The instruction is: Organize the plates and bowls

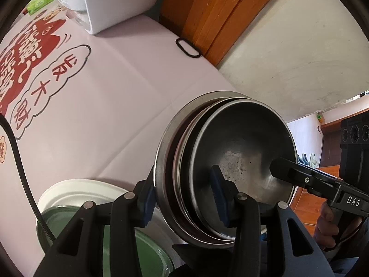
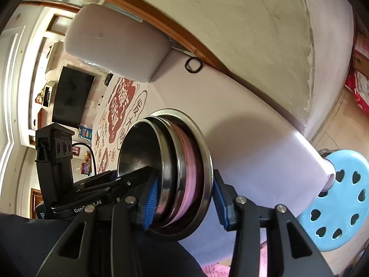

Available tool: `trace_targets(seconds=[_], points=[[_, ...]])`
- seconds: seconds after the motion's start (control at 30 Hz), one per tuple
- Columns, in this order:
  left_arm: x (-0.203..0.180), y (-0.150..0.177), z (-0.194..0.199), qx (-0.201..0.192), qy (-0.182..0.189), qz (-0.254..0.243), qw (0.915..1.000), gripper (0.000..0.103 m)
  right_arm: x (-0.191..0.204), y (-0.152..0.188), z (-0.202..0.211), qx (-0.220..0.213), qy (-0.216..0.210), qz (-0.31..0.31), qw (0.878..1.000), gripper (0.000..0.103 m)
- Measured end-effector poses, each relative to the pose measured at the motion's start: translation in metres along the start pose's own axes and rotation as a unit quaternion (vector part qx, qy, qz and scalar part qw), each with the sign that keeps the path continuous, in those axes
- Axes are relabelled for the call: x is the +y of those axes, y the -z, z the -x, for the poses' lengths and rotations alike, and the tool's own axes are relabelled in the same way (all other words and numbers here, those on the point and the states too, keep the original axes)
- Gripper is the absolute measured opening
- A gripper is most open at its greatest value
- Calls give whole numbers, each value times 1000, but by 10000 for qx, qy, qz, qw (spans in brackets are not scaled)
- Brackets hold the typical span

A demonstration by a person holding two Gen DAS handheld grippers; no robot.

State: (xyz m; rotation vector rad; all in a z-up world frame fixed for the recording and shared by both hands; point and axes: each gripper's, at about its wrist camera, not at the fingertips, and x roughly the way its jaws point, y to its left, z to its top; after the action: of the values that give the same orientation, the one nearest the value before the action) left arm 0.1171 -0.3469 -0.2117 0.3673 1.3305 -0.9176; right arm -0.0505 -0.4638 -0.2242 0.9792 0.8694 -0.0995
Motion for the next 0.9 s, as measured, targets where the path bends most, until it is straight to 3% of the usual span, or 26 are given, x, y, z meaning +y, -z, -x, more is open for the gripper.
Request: trace_targets(seconds=[0.43,0.9], points=[[11,31,52,-806,-78,425,9958,42,41,5,9,18,-164,830,9964,43],[56,92,97,-1350,-251,1363,9811,42,97,27,-16,505,-470,1700,9830,43]])
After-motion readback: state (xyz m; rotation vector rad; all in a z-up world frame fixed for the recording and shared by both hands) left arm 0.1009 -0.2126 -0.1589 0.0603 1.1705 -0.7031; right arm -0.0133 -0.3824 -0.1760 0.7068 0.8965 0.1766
